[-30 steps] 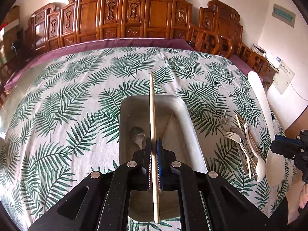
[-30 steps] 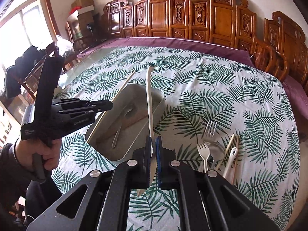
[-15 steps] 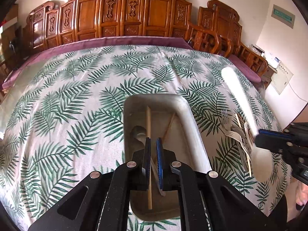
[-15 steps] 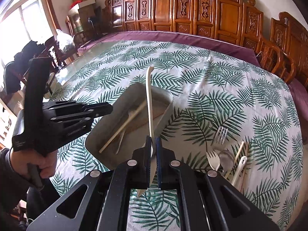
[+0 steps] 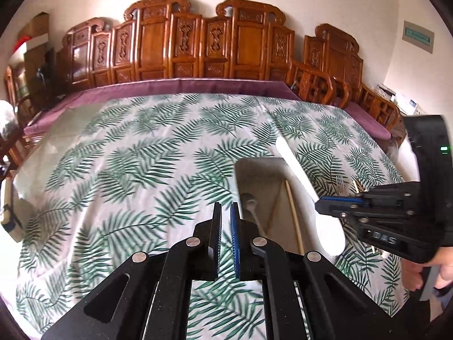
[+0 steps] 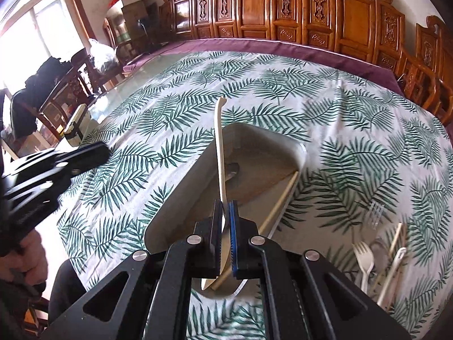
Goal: Organize utensils
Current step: 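Place the chopstick in the tray with the left tool while the right tool carries the fork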
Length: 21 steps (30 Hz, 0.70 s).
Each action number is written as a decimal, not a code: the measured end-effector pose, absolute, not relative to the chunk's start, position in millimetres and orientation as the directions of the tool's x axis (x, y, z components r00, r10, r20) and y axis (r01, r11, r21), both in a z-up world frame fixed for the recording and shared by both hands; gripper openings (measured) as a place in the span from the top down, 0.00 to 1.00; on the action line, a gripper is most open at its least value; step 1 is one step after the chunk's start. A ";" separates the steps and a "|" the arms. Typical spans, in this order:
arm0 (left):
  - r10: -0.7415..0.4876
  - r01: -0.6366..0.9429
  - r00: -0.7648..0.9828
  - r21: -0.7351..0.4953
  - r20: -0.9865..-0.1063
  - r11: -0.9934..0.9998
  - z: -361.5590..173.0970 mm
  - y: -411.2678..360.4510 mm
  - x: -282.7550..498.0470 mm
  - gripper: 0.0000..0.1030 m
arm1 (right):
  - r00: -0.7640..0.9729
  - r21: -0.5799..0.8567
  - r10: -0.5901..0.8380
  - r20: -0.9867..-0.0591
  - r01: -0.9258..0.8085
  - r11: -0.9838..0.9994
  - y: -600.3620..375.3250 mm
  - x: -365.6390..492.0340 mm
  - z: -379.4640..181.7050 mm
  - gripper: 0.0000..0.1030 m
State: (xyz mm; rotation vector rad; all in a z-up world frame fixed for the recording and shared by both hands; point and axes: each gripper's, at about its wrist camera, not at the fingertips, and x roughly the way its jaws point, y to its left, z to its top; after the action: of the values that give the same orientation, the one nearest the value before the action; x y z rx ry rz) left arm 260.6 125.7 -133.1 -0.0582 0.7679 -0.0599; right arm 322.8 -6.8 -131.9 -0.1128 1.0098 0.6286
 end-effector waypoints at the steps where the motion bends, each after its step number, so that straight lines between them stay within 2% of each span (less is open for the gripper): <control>1: -0.069 0.028 0.723 -0.071 -0.688 0.997 -131.5 129.0 257.0 0.95 | 0.371 0.193 0.437 -0.819 -0.539 0.820 -4.1 324.1 -133.3 0.94; 21: -0.047 0.036 0.726 -0.031 -0.686 0.999 -135.4 140.1 233.3 0.94 | 0.345 0.167 0.381 -0.858 -0.513 0.842 16.3 325.5 -166.4 0.94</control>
State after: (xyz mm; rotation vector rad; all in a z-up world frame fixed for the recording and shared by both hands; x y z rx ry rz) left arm 233.3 140.1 -135.4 -0.0154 0.7570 -0.0462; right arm 325.5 16.3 -166.4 -0.1408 1.0721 0.5828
